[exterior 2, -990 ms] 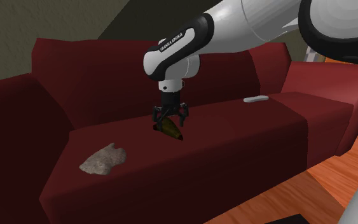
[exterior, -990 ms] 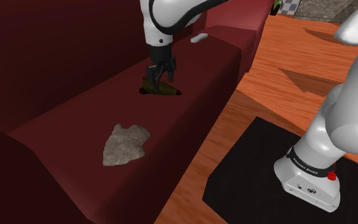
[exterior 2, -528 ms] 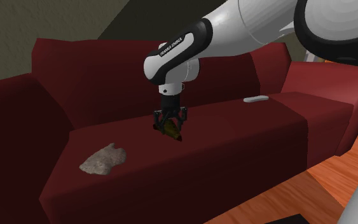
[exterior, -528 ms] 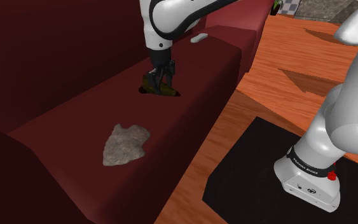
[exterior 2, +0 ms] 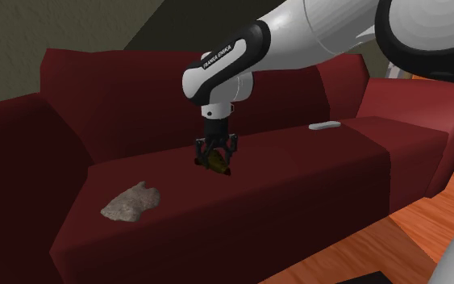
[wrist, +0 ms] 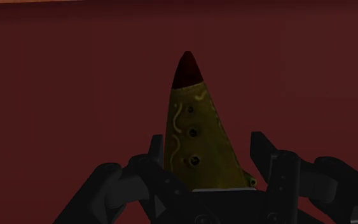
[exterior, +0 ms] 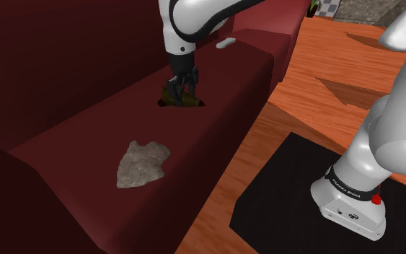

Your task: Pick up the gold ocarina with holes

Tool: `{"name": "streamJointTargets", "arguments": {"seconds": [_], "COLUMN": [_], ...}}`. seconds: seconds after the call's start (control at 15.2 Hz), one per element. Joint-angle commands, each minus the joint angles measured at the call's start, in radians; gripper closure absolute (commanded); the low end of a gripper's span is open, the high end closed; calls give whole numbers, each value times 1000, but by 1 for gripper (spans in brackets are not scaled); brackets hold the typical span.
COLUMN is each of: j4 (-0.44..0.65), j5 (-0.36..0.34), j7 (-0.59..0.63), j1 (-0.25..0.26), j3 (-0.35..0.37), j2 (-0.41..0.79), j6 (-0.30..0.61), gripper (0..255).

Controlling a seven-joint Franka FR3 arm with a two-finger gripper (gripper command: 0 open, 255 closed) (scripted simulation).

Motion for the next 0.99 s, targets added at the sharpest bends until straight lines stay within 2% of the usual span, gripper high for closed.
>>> {"name": "streamJointTargets", "arguments": {"seconds": [0.0,0.79,0.92], "j4": [16,145,147], "j5": [2,7,7], "j7": [0,-1,-1], "j1": [0,-1,-1], "j3": [0,1,1], "j2": [-7,-33,-34], "j6": [-23,-178,-180], "gripper": [255,255,255]}}
